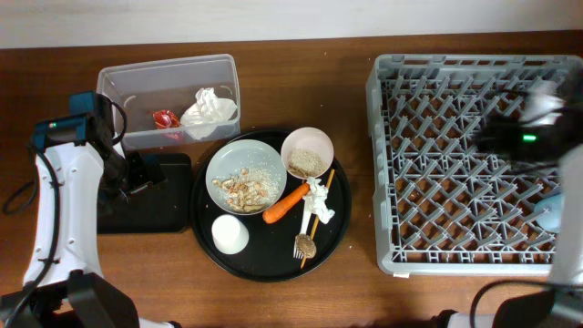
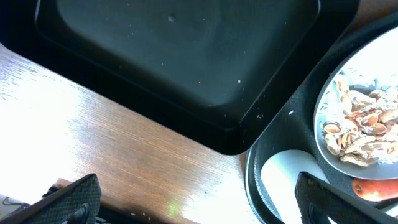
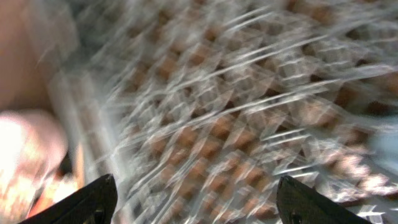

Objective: Sort waste into correct bins and load items into the dishwasher rack
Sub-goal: 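Grasp the white cup with the right gripper and place it in the rack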

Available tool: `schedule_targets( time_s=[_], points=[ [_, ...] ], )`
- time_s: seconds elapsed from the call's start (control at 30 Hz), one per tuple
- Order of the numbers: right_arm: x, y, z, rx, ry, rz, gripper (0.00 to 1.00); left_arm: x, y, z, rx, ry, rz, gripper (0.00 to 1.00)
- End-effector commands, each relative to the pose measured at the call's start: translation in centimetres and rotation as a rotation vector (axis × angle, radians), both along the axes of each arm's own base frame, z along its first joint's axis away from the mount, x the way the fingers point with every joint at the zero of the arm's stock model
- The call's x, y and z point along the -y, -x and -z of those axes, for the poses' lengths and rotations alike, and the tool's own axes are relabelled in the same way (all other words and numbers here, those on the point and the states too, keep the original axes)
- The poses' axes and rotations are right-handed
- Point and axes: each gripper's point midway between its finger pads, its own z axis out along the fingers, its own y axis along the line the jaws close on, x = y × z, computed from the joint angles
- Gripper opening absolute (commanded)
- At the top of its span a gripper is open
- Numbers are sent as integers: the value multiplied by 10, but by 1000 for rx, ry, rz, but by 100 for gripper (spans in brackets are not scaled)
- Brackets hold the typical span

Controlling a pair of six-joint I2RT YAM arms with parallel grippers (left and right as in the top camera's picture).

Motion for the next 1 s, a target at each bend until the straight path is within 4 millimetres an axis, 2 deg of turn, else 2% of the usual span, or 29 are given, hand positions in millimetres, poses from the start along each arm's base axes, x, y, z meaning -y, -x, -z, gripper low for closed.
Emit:
schedule_targets(
  time_s=[0.0,0.03,0.07,0.13,0.17,0.23,0.3,0.33,0.4,0.53,0.67,0.77,0.8,0.87,0.93,0.97],
  points=[
    [-97,6,-2,-30,3,-320,96,1,2,-1,5,7,-16,100],
    [-135,12,0,-44,33,-413,99,1,2,-1,5,7,-16,99],
    [-186,23,0,-33,61,-556,98,1,2,-1,6,7,-16,100],
    [-239,37,-1,-4,26,-698,98,1,2,-1,6,7,-16,99],
    [-277,46,0,27,10,-803,98,1,2,-1,6,7,-16,99],
    [-326,65,19,-8,-3,-903,98,1,1,-1,6,6,-16,99],
    [-360,81,42,-44,7,-1001,99,1,1,-1,6,6,-16,99],
    [-388,92,59,-46,13,-1073,99,1,2,-1,6,6,-16,99],
    [-428,101,80,7,34,-1156,99,1,1,-1,6,6,-16,99],
    [-465,105,122,50,115,-1208,99,1,1,-1,7,6,-16,99],
    [-478,87,146,96,157,-1179,99,1,1,-1,7,6,-16,99],
    [-481,85,162,83,161,-1182,98,1,1,-1,7,6,-16,99],
    [-481,85,162,80,163,-1182,91,1,1,-1,7,6,-16,99],
    [-478,86,160,71,164,-1164,66,1,1,-1,9,6,-16,99],
    [-476,85,150,82,167,-1158,60,1,1,-1,9,6,-16,99],
    [-474,85,139,100,167,-1153,57,1,1,-1,9,6,-16,99]
  ],
)
